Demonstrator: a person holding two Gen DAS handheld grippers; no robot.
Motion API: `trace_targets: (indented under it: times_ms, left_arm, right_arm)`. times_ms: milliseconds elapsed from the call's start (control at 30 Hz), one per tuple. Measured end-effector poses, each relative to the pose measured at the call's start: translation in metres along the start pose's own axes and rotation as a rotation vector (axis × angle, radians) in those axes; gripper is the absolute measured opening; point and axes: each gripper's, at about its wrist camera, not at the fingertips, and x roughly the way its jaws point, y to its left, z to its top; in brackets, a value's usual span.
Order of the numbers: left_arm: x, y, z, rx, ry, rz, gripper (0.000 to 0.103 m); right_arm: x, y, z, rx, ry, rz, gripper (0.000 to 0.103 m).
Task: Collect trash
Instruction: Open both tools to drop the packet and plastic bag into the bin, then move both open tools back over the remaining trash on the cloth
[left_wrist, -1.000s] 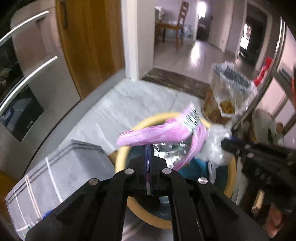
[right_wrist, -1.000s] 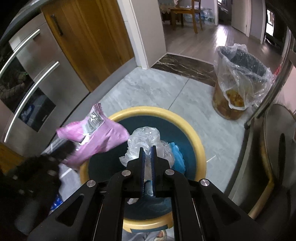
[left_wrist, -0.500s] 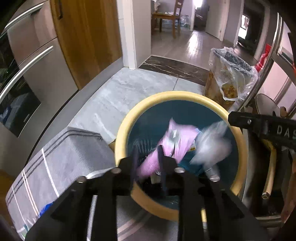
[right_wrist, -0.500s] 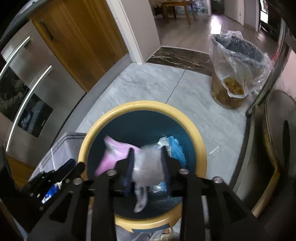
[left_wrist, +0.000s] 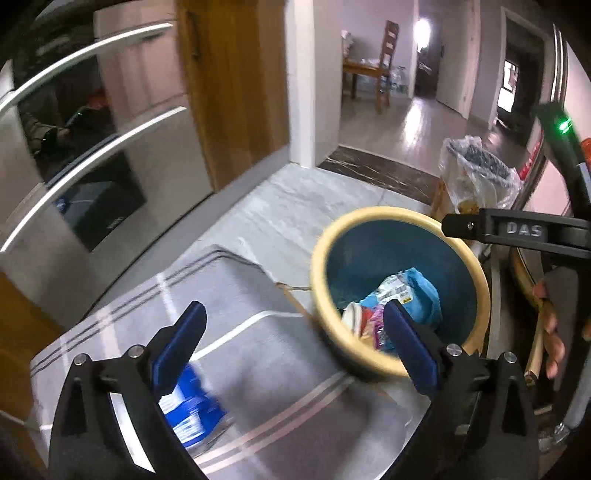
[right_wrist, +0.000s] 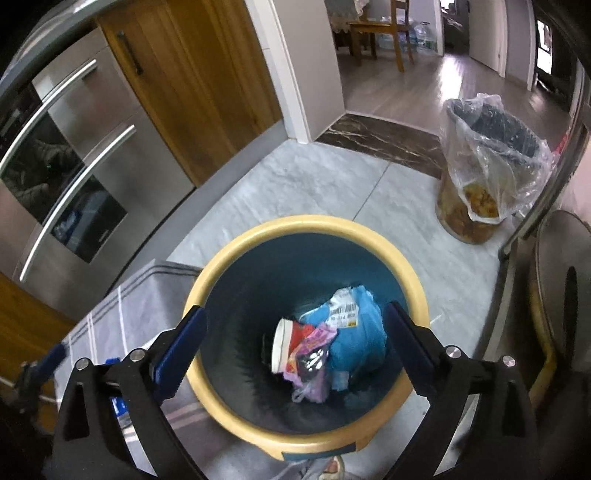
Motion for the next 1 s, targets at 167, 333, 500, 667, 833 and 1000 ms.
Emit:
trace_targets:
  times_ms: [167,333,500,667,833,1000]
  left_arm:
    - [-0.056,0.035,-0.005,-0.017,-0.037,0.043,0.097]
    - [-0.127,0.081,-0.02,-0.01,-0.088,0.118,0.097]
    - [-0.172,0.136,-0.047,-0.127,-0.125,0.212,0.097]
    - [-0.181,0.182,-0.076,-0.279,-0.106,0.241,0.097]
    - [-0.181,0.22,-0.104,-0.305,-0.052,0.301,0.097]
    - [-0.164,0.254,-0.128,-0.308,0.02,0.351,0.097]
  right_arm:
    - [-0.017,0.027,-0.005,-0.031,-0.007,-0.008,0.096]
    - [-0.043,0.076,-0.015,-0.108,-0.036,0.049,0.096]
    - [-0.058,0.131,-0.033,-0.172,-0.04,0.129,0.097]
    - [-0.057,0.189,-0.06,-0.282,-0.009,0.171,0.097]
    - [-0.036,0.228,-0.084,-0.372,0.044,0.174,0.097]
    - [-0.015,0.255,-0.1,-0.375,0.114,0.196,0.097]
